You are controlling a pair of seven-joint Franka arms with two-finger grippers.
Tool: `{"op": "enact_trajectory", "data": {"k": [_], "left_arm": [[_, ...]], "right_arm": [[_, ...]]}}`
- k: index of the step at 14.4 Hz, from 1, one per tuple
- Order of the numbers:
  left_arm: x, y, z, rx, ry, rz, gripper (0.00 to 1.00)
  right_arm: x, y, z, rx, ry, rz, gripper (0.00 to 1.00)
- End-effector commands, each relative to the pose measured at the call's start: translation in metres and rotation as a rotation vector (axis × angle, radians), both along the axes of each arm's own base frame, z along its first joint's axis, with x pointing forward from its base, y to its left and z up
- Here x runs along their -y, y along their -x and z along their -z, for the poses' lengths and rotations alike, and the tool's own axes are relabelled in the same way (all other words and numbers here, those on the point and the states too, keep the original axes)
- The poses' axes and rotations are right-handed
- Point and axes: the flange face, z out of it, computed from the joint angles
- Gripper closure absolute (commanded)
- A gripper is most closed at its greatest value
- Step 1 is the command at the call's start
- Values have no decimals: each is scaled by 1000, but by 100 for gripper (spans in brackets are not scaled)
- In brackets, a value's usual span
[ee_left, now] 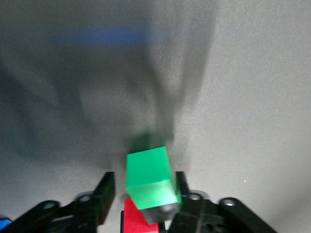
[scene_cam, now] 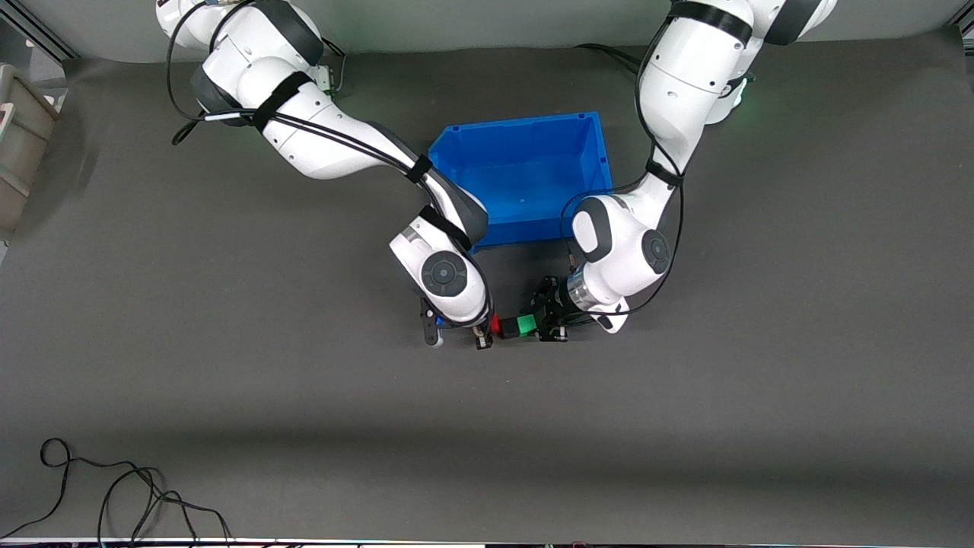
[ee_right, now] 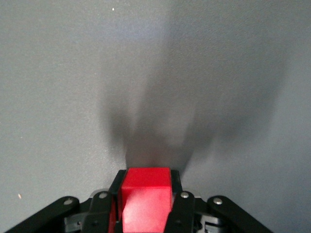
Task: Attach green and red cubes to black cube
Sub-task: 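Set the red and green cubes down beside the black cube, opening both grippers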
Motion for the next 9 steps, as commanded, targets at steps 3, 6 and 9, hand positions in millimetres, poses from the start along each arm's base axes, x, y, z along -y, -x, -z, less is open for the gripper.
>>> {"op": "enact_trajectory", "data": {"k": [3, 6, 9], "left_arm": [[-4, -9, -7, 16, -18, 20, 0], [-38, -32, -30, 3, -7, 35, 0], [-97, -60, -57, -29, -10, 69, 0]], "right_arm": [[6, -10, 6, 30, 24, 39, 48], [10, -13, 6, 33, 31, 41, 25], [19, -22, -9, 51, 44, 36, 0]]}}
